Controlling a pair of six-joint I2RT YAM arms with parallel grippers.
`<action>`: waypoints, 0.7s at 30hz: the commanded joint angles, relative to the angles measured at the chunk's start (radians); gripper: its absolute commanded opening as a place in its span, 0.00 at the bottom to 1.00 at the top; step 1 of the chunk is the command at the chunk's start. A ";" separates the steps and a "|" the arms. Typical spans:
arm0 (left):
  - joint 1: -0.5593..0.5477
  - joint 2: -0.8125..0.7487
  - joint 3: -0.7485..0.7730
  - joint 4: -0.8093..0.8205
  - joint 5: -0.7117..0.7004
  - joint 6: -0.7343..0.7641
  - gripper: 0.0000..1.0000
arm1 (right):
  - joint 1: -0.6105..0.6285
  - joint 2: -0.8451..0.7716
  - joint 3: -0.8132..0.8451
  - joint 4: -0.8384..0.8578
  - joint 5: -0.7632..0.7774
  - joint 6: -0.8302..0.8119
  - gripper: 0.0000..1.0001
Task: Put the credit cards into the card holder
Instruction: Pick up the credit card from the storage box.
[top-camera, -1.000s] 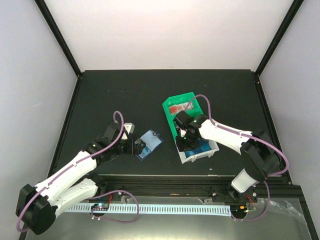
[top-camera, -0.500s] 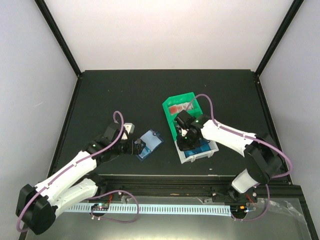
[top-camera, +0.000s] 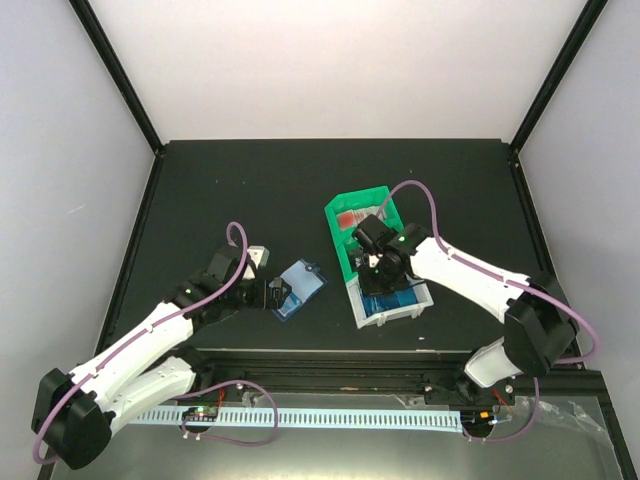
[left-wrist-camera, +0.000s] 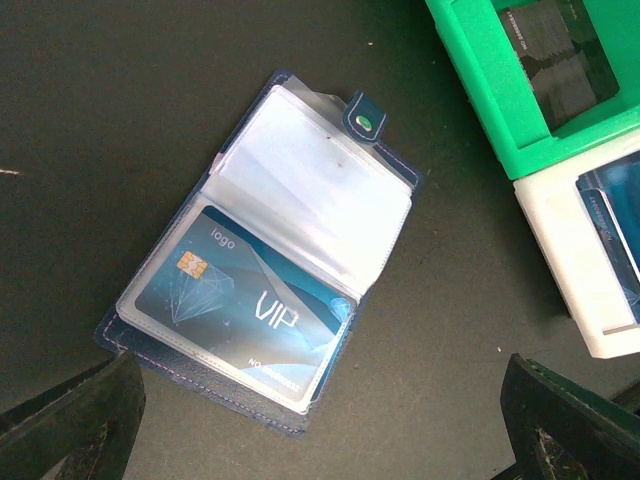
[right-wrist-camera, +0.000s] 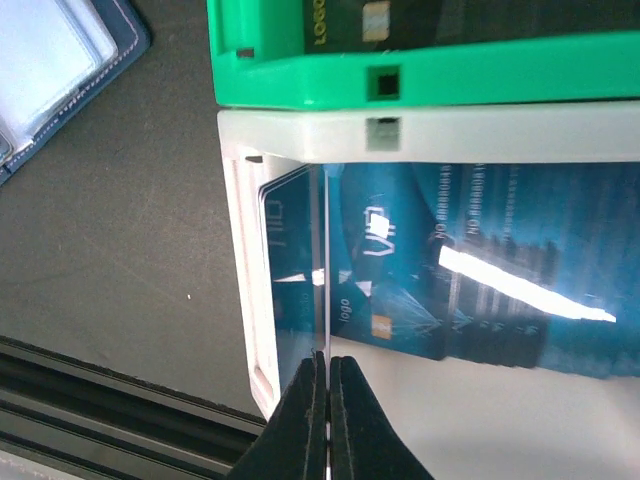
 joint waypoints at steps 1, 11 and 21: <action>0.006 -0.023 0.014 0.021 0.017 0.014 0.99 | 0.005 -0.054 0.089 -0.136 0.129 -0.026 0.01; 0.009 -0.061 0.136 0.069 0.251 -0.023 0.99 | 0.003 -0.171 0.230 0.017 -0.223 -0.162 0.01; 0.046 -0.154 0.169 0.412 0.645 -0.289 0.92 | 0.002 -0.271 0.096 0.565 -0.730 -0.050 0.01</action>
